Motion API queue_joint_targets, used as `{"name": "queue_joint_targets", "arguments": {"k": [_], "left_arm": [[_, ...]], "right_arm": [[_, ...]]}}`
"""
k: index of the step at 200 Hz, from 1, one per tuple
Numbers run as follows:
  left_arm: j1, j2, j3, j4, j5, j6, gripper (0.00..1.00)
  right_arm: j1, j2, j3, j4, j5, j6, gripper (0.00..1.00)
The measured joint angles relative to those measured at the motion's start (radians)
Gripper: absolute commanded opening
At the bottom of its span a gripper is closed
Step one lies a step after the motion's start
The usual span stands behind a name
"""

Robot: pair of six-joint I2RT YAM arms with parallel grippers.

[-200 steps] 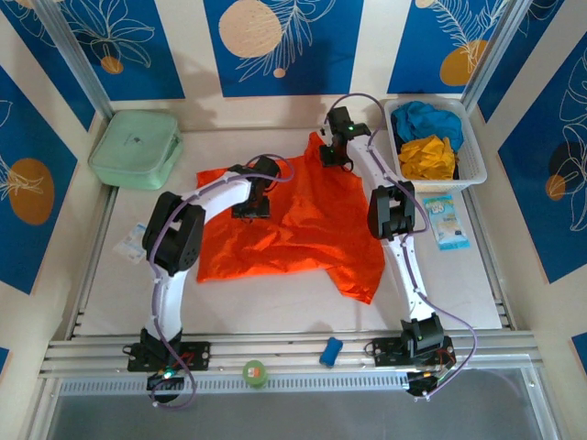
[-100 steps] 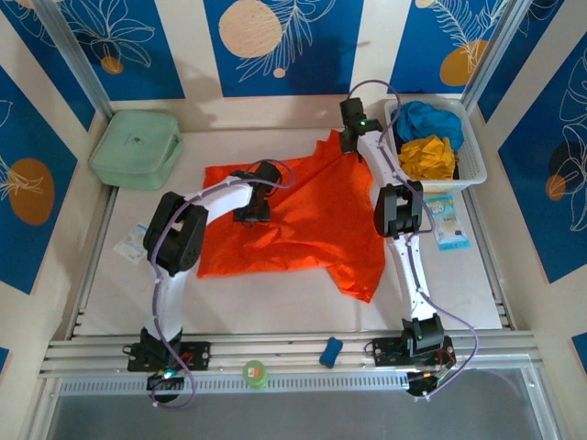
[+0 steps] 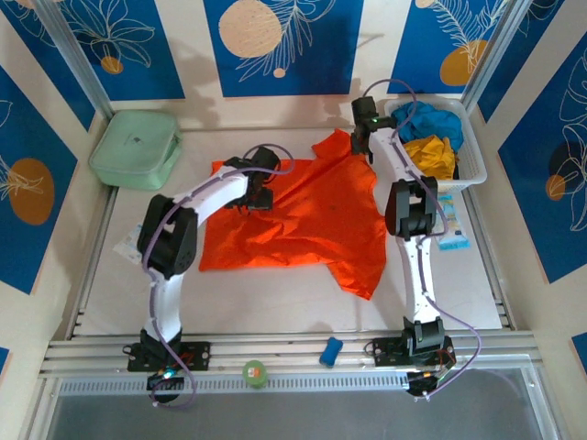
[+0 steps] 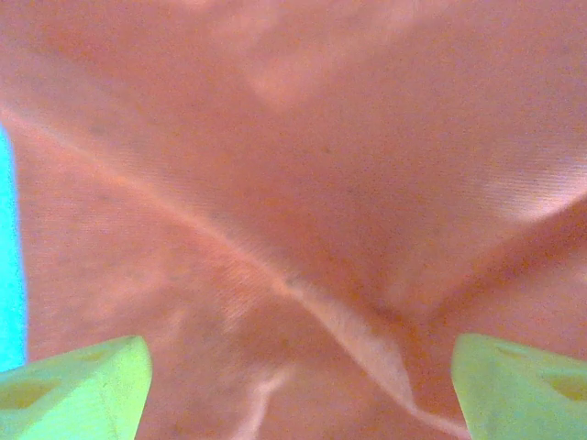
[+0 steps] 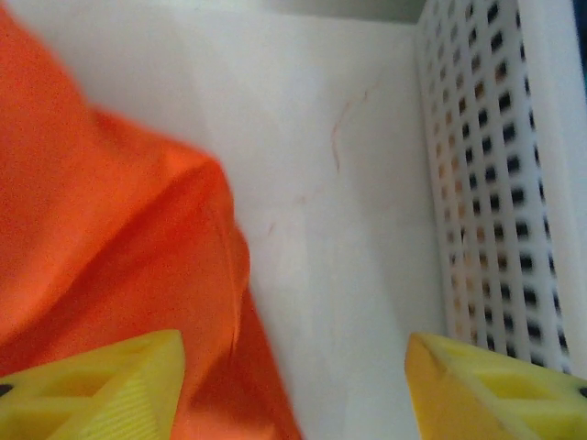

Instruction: Fold and stack the t-shirts

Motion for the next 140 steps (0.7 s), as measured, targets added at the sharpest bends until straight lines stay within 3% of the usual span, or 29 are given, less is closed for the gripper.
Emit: {"name": "queue_joint_targets", "arguments": {"k": [41, 86, 117, 140], "left_arm": [[0.002, -0.291, -0.08, -0.067, -0.04, -0.017, 0.84], [0.056, -0.543, -0.523, -0.106, 0.016, -0.138, 0.77], [0.129, -0.635, -0.778, -0.079, 0.119, -0.201, 0.7], [0.156, -0.663, -0.853, -0.018, 0.163, -0.231, 0.68]], "right_arm": [[0.053, -0.482, -0.528, 0.076, -0.091, 0.095, 0.66], [0.083, -0.956, -1.057, 0.066, -0.206, 0.292, 0.59], [0.177, -1.099, -1.355, -0.001, -0.292, 0.42, 0.58], [0.296, -1.124, -1.447, -0.021, -0.346, 0.499, 0.58]]}}
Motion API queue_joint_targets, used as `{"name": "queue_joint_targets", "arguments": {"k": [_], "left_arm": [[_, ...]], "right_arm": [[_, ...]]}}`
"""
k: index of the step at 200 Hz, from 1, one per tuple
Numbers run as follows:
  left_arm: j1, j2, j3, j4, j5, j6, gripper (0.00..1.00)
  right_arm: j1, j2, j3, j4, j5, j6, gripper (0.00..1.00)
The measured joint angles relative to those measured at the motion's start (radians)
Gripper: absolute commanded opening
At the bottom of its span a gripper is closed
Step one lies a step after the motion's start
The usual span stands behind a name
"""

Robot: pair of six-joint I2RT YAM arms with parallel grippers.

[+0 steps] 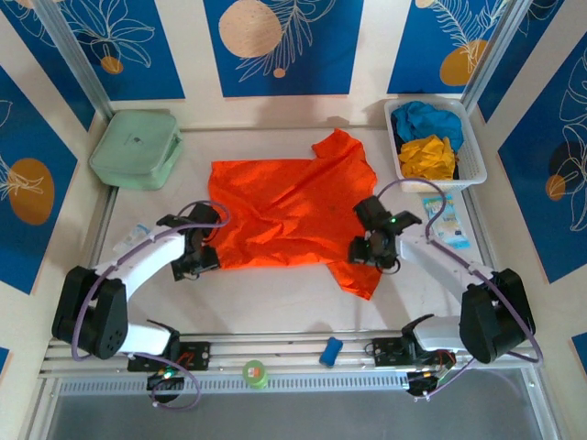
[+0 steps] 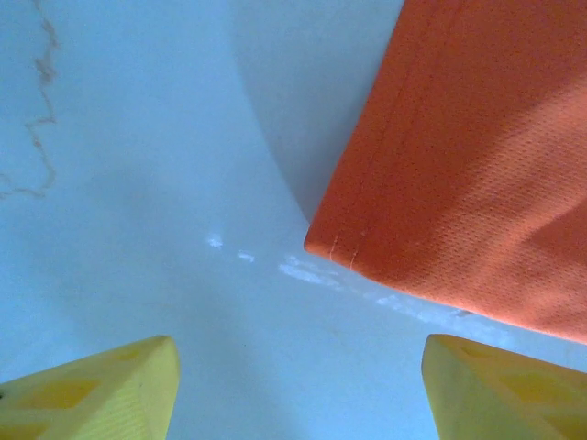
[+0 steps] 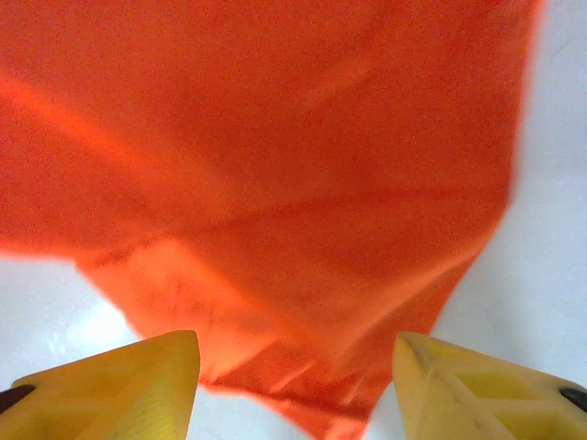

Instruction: Fold and stack the t-shirts

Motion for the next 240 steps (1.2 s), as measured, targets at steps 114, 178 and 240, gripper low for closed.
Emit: {"name": "queue_joint_targets", "arguments": {"k": [114, 178, 240], "left_arm": [[0.003, 0.127, -0.051, 0.283, 0.076, -0.027, 0.18], [0.003, 0.107, 0.032, 0.139, 0.085, 0.021, 0.0], [0.007, 0.061, 0.429, -0.193, 0.034, 0.153, 0.09]], "right_arm": [[0.246, 0.261, -0.003, 0.086, -0.015, 0.195, 0.21], [0.252, 0.244, 0.061, -0.024, 0.063, 0.187, 0.0], [0.048, 0.09, 0.212, -0.106, -0.035, -0.008, 0.0]]}}
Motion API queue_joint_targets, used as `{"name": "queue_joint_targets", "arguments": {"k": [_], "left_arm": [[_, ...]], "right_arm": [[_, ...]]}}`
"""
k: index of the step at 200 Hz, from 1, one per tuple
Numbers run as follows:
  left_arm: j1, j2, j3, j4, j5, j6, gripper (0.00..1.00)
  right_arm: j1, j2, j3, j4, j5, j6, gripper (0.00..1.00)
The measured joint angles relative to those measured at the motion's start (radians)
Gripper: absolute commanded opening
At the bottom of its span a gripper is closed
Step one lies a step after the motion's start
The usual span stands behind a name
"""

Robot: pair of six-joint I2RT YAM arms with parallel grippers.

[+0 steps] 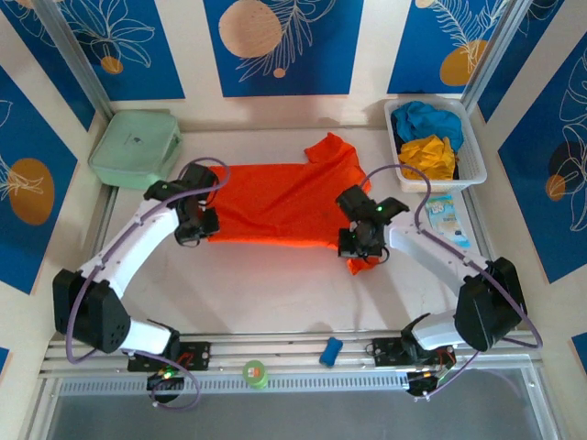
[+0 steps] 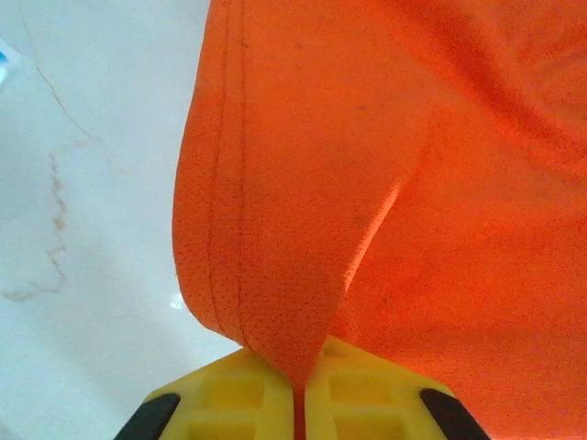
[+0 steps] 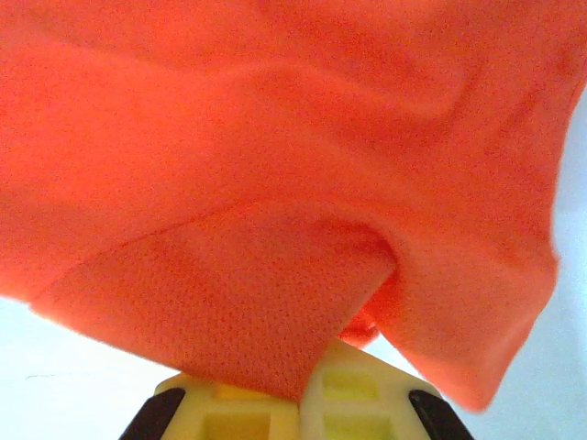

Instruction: Fold and stack the t-shirts

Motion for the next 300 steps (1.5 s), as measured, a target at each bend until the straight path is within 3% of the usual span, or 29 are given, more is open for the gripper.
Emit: {"name": "queue_joint_targets", "arguments": {"k": [40, 48, 60, 86, 125, 164, 206, 300], "left_arm": [[0.015, 0.358, 0.246, -0.051, 0.0, 0.095, 0.11], [0.019, 0.447, 0.314, -0.058, -0.001, 0.116, 0.25], [0.023, 0.558, 0.415, -0.064, -0.002, 0.132, 0.58], [0.03, 0.716, 0.607, -0.087, -0.021, 0.156, 1.0], [0.032, 0.68, 0.578, -0.071, -0.026, 0.155, 0.99], [0.032, 0.538, 0.326, -0.034, -0.008, 0.138, 0.69], [0.034, 0.543, 0.263, 0.037, -0.008, 0.118, 0.68], [0.113, 0.689, 0.433, 0.137, -0.029, 0.131, 0.68]], "right_arm": [[-0.169, 0.21, 0.174, 0.002, -0.071, -0.153, 0.0], [-0.189, 0.264, 0.224, 0.003, -0.076, -0.179, 0.0], [-0.212, 0.336, 0.296, 0.005, -0.082, -0.207, 0.0], [-0.244, 0.472, 0.429, 0.006, -0.1, -0.251, 0.0], [-0.257, 0.573, 0.508, 0.004, -0.101, -0.28, 0.0], [-0.26, 0.579, 0.508, 0.002, -0.105, -0.288, 0.0], [-0.262, 0.579, 0.508, 0.002, -0.113, -0.288, 0.0], [-0.262, 0.579, 0.483, 0.02, -0.123, -0.288, 0.0]]}}
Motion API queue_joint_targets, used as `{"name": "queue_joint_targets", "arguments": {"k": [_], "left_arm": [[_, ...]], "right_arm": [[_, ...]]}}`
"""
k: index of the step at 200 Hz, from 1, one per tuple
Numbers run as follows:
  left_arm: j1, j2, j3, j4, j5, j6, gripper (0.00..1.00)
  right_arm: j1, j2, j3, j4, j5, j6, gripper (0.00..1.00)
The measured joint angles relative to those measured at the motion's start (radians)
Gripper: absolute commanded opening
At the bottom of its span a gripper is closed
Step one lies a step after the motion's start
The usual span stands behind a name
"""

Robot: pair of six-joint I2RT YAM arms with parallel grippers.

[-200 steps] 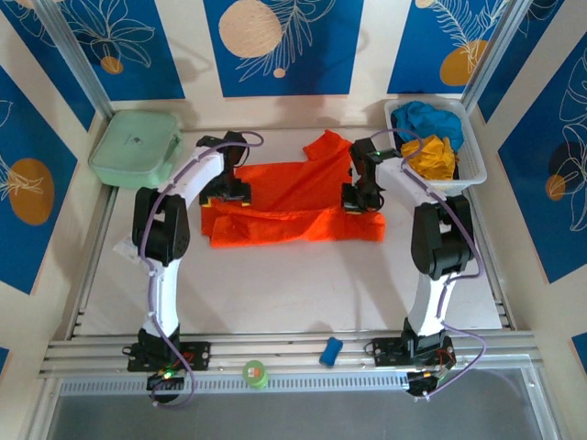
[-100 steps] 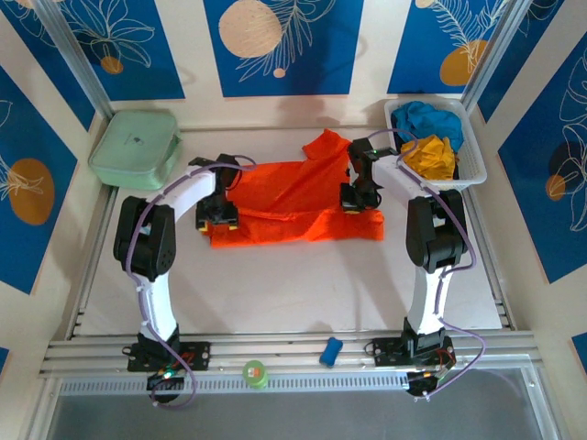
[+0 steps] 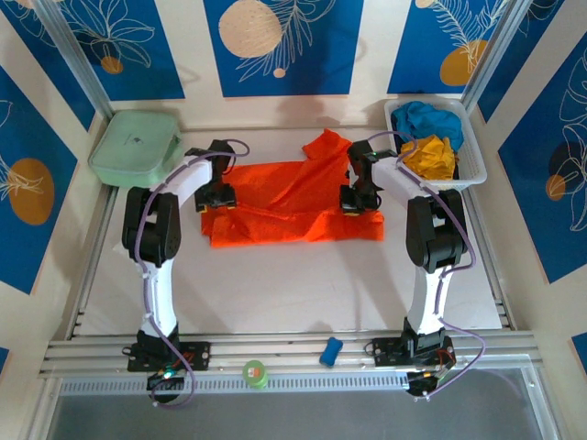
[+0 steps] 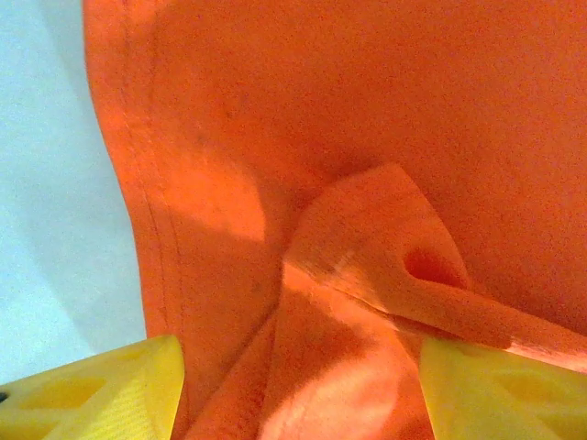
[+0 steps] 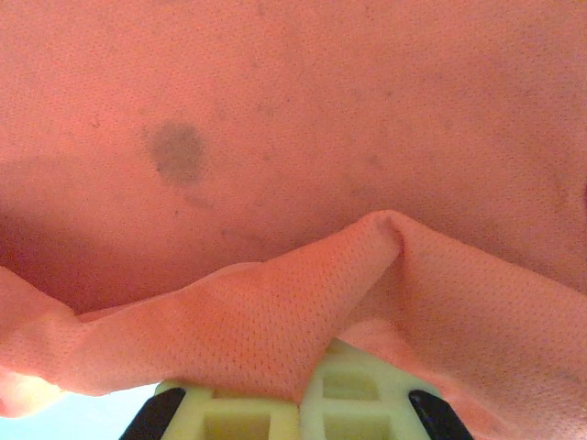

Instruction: Fold and stack the t-shirts

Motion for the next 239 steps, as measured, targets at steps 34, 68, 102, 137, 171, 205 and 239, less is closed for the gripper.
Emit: {"name": "queue_joint_targets", "arguments": {"k": [34, 68, 102, 137, 171, 205, 239], "left_arm": [[0.01, 0.018, 0.012, 0.033, 0.025, 0.023, 0.67], [0.01, 0.021, 0.019, 0.074, 0.057, 0.034, 0.61], [0.01, 0.021, 0.019, 0.106, 0.068, 0.041, 0.57], [0.01, 0.039, 0.026, 0.132, 0.078, 0.043, 0.49], [0.012, 0.051, 0.028, 0.148, 0.082, 0.041, 0.29], [0.013, 0.051, 0.028, 0.162, 0.081, 0.041, 0.18], [0.013, 0.031, 0.019, 0.165, 0.08, 0.042, 0.18]], "right_arm": [[0.0, 0.0, -0.008, 0.004, 0.0, 0.0, 0.0], [0.0, 0.0, -0.012, 0.005, -0.004, 0.0, 0.0], [0.005, 0.0, -0.027, 0.008, -0.007, 0.0, 0.0], [0.008, 0.0, -0.031, 0.009, -0.008, 0.0, 0.0], [0.008, 0.0, -0.033, 0.009, -0.007, 0.0, 0.0], [0.01, 0.0, -0.045, 0.009, -0.008, 0.0, 0.0], [0.011, 0.0, -0.064, 0.018, -0.008, 0.0, 0.0]]}}
